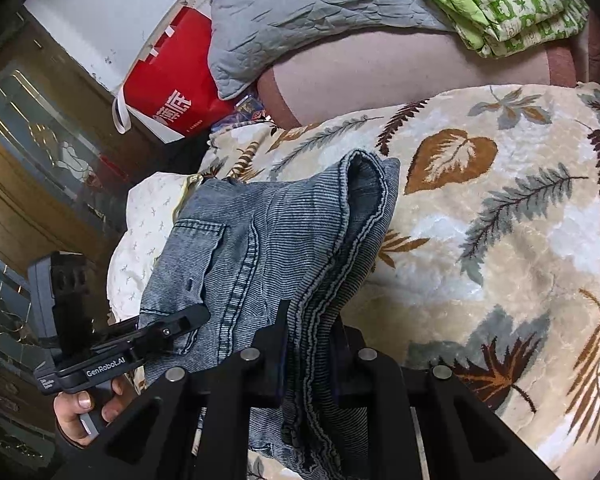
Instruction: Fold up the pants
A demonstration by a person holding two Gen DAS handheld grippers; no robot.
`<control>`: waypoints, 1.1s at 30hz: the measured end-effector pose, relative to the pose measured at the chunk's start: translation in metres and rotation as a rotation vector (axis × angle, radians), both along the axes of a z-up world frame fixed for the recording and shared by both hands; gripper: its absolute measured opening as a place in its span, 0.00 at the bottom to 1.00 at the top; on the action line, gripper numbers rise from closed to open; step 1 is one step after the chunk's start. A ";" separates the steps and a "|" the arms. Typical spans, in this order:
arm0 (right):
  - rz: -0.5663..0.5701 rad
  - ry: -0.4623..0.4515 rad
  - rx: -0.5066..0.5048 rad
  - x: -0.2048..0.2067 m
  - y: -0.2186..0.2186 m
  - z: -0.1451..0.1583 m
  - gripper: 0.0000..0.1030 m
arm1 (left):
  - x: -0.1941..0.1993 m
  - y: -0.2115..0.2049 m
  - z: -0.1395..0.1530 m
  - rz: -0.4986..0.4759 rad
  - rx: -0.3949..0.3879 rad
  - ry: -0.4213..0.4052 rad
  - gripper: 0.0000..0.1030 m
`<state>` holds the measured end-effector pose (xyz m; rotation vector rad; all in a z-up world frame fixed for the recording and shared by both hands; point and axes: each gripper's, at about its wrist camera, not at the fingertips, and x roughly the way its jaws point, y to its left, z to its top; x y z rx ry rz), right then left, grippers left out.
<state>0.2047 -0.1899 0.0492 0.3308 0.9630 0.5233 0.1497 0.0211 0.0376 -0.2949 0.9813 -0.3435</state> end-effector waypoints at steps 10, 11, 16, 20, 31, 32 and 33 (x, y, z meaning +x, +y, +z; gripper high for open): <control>0.002 0.010 0.011 0.012 0.001 -0.006 0.16 | 0.013 0.001 -0.006 0.000 0.007 0.014 0.29; 0.002 0.014 0.011 0.014 0.001 -0.008 0.16 | 0.014 0.001 -0.007 -0.001 0.009 0.017 0.29; -0.006 0.030 0.008 0.024 0.003 -0.020 0.16 | 0.024 0.000 -0.019 -0.001 0.015 0.032 0.29; -0.025 0.046 -0.014 0.035 0.003 -0.039 0.16 | 0.036 -0.003 -0.039 -0.004 0.018 0.058 0.29; -0.080 0.080 -0.181 0.043 0.007 -0.085 0.38 | 0.047 0.011 -0.080 0.107 0.070 0.147 0.69; -0.088 0.058 -0.210 0.039 0.008 -0.079 0.40 | 0.044 0.011 -0.075 0.108 0.074 0.132 0.69; -0.096 0.021 -0.240 0.032 0.009 -0.070 0.43 | 0.039 0.012 -0.070 0.115 0.085 0.113 0.69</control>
